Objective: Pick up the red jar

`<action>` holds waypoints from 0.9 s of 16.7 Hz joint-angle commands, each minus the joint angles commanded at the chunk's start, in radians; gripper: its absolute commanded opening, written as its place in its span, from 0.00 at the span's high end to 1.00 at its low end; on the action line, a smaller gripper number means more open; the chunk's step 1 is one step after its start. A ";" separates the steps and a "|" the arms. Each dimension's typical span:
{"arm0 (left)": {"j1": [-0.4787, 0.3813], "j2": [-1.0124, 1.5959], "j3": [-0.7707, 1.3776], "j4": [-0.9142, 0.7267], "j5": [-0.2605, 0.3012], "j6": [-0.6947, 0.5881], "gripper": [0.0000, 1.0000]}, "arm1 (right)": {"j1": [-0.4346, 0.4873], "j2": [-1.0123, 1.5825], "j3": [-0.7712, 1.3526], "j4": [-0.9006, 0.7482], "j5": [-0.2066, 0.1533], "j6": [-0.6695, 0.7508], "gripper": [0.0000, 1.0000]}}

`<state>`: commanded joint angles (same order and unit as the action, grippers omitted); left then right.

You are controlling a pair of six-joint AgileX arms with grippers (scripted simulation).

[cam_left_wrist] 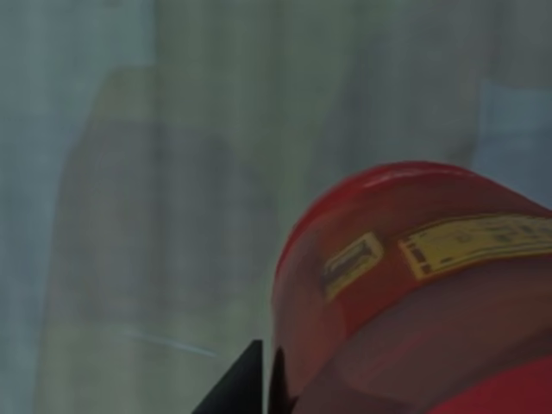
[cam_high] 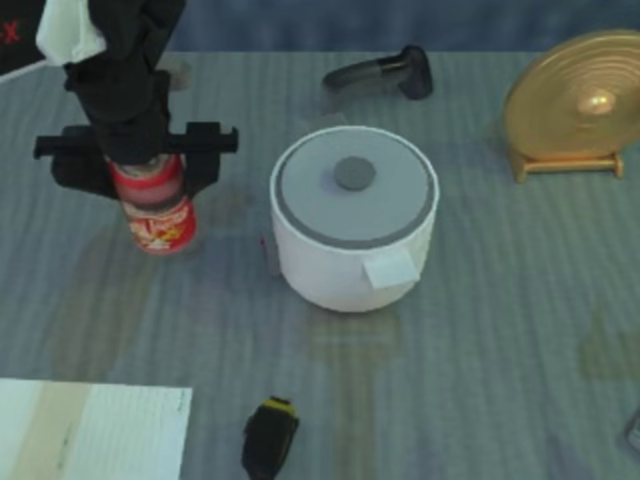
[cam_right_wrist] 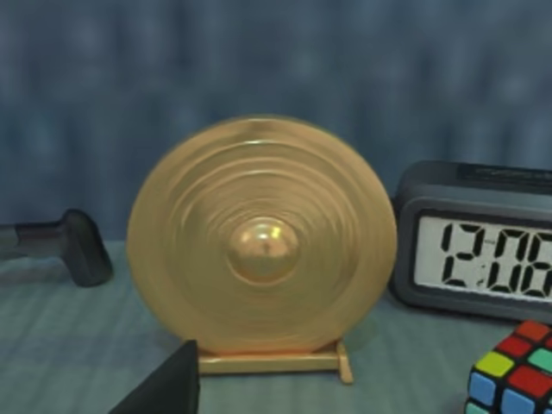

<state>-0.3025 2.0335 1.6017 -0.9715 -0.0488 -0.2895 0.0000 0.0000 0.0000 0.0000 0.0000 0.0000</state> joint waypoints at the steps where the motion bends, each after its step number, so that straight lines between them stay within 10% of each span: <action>1: 0.001 0.001 -0.003 0.004 0.000 -0.001 1.00 | 0.000 0.000 0.000 0.000 0.000 0.000 0.00; 11: 0.001 0.069 -0.097 0.169 0.000 0.003 1.00 | 0.000 0.000 0.000 0.000 0.000 0.000 0.00; 15: 0.001 0.069 -0.097 0.169 0.000 0.003 0.70 | 0.000 0.000 0.000 0.000 0.000 0.000 0.00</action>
<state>-0.3019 2.1024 1.5051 -0.8021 -0.0490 -0.2862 0.0000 0.0000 0.0000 0.0000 0.0000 0.0000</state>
